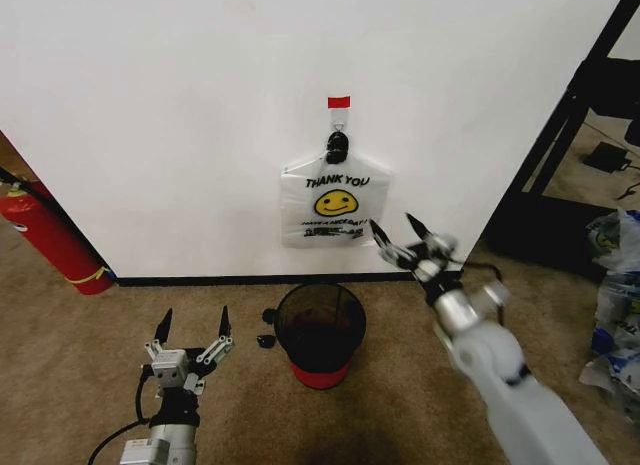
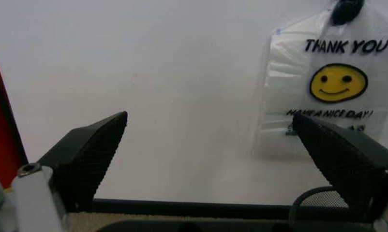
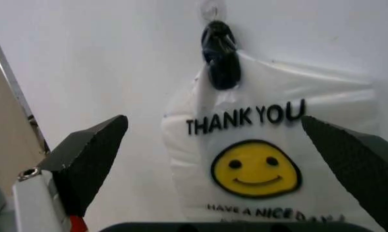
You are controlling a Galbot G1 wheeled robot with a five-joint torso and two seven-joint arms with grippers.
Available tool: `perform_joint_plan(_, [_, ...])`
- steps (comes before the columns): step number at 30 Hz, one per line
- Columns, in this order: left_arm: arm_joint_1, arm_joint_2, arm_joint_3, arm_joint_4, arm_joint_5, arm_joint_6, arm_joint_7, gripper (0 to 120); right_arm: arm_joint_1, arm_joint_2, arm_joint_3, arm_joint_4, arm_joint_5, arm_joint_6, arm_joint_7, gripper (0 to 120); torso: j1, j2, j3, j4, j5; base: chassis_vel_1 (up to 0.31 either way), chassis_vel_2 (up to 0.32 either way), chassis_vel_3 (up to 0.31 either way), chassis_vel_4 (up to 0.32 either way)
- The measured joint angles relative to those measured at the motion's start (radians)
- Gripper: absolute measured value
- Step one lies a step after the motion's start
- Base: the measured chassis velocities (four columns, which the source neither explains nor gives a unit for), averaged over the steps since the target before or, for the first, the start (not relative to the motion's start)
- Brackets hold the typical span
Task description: Pick up the garbage bag from the wall and place it over the trash bin.
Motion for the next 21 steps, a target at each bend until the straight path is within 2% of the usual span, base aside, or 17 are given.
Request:
perform_joint_plan(2, [0.001,-0.010,0.000,0.000,0.011,-0.001,-0.003,100,0.150,0.010,-0.078,-0.135,0.063,-0.005,-0.011,100,0.000,0.000,0.000,-0.0006,-0.0002,0.000,0.000,0.000,0.000])
perform_joint_plan(3, [0.001,-0.012,0.000,0.000,0.013,-0.001,-0.003,100,0.180,0.016,-0.091,-0.162,0.073,-0.006,-0.013,100,0.000,0.000,0.000,-0.0007,-0.0003,0.000,0.000,0.000,0.000])
perform_joint_plan(4, [0.001,-0.015,-0.001,0.000,0.014,0.000,-0.005,100,0.250,0.033,-0.117,-0.231,0.102,-0.005,-0.016,100,0.000,0.000,0.000,-0.0003,-0.0004,0.000,0.000,0.000,0.000])
perform_joint_plan(5, [0.001,-0.015,-0.001,0.000,0.014,0.000,-0.005,100,0.250,0.033,-0.117,-0.231,0.102,-0.005,-0.016,100,0.000,0.000,0.000,-0.0003,-0.0004,0.000,0.000,0.000,0.000])
perform_joint_plan(8, [0.001,-0.019,-0.004,-0.004,0.015,0.002,-0.007,100,0.356,0.072,-0.162,-0.354,0.183,-0.007,-0.064,100,0.000,0.000,0.000,-0.0006,-0.0001,0.000,0.000,0.000,0.000])
perform_joint_plan(12, [0.006,-0.023,-0.008,-0.005,0.016,0.002,-0.010,100,0.408,0.098,-0.198,-0.420,0.237,-0.031,-0.191,100,0.000,0.000,0.000,-0.0005,-0.0003,0.000,0.000,0.000,0.000])
perform_joint_plan(17, [0.007,-0.024,-0.011,-0.005,0.016,0.002,-0.011,100,0.430,0.114,-0.215,-0.452,0.240,-0.036,-0.218,100,0.000,0.000,0.000,-0.0007,-0.0002,0.000,0.000,0.000,0.000])
perform_joint_plan(21, [0.006,-0.023,-0.012,-0.002,0.014,0.001,-0.013,100,0.481,0.161,-0.218,-0.517,0.250,-0.034,-0.218,100,0.000,0.000,0.000,-0.0006,-0.0003,0.000,0.000,0.000,0.000])
